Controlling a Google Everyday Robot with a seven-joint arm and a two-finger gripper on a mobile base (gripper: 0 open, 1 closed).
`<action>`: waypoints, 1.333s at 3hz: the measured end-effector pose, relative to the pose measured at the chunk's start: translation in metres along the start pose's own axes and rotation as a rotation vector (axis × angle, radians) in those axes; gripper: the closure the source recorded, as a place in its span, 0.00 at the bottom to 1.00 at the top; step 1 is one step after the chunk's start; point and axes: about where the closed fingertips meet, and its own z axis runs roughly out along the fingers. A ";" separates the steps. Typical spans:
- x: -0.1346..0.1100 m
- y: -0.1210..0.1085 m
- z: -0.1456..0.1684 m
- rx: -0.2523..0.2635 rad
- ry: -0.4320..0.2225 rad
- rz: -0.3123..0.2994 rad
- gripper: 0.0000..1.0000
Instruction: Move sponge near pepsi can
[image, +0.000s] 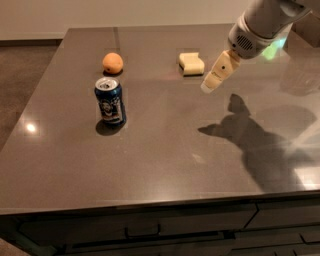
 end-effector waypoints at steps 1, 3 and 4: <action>-0.010 -0.010 0.019 -0.001 -0.022 0.041 0.00; -0.036 -0.042 0.066 0.016 -0.069 0.172 0.00; -0.049 -0.055 0.089 0.025 -0.077 0.218 0.00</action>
Offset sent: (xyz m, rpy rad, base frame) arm 0.0726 0.0100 -0.0307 0.1245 -0.0208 -0.1384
